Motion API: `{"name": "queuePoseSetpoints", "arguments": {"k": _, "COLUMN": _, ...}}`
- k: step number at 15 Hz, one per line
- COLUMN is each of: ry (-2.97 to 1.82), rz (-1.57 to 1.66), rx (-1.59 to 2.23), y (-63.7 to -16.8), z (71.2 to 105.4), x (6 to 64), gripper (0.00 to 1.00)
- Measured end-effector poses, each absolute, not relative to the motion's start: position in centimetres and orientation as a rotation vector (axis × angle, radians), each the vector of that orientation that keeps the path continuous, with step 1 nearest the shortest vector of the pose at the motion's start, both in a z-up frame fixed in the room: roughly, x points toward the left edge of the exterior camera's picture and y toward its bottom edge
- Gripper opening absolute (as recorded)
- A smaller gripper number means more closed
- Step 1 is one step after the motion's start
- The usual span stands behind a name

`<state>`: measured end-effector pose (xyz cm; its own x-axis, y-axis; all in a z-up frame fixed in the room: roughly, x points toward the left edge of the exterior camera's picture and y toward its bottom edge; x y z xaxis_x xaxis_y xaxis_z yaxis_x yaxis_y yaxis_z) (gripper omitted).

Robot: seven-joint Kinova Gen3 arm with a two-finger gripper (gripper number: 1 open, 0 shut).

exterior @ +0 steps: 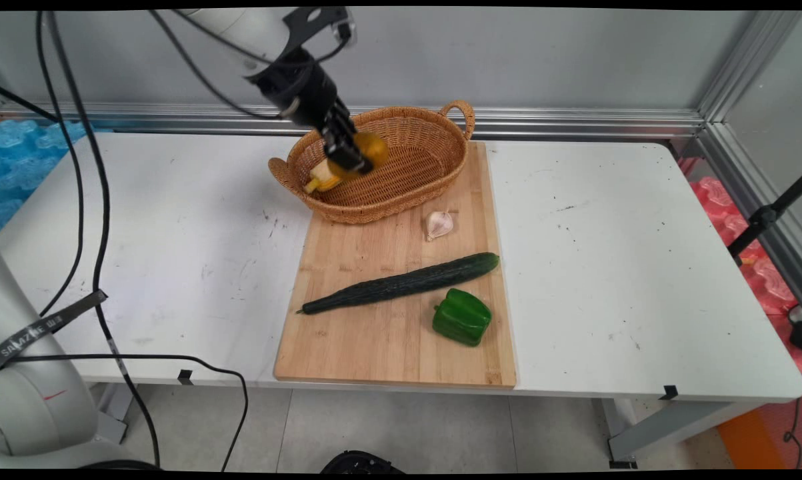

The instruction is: Place the picked object in the vegetable basket

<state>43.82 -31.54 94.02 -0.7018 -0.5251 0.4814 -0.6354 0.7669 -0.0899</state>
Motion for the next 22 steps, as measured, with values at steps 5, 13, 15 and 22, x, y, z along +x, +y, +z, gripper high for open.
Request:
{"name": "queuePoseSetpoints", "arguments": {"k": 5, "ry": -2.418, "rz": 0.434, "rx": 1.044, "y": -35.9, "z": 92.0, "x": 44.3, "gripper": 0.00}}
{"name": "queuePoseSetpoints", "arguments": {"k": 13, "ry": -2.312, "rz": 0.511, "rx": 1.209, "y": -42.7, "z": 85.9, "x": 43.5, "gripper": 0.00}}
{"name": "queuePoseSetpoints", "arguments": {"k": 15, "ry": -2.304, "rz": 0.517, "rx": 1.229, "y": -44.2, "z": 84.2, "x": 43.1, "gripper": 0.00}}
{"name": "queuePoseSetpoints", "arguments": {"k": 22, "ry": -2.300, "rz": 0.498, "rx": 1.255, "y": -48.1, "z": 79.4, "x": 41.6, "gripper": 0.00}}
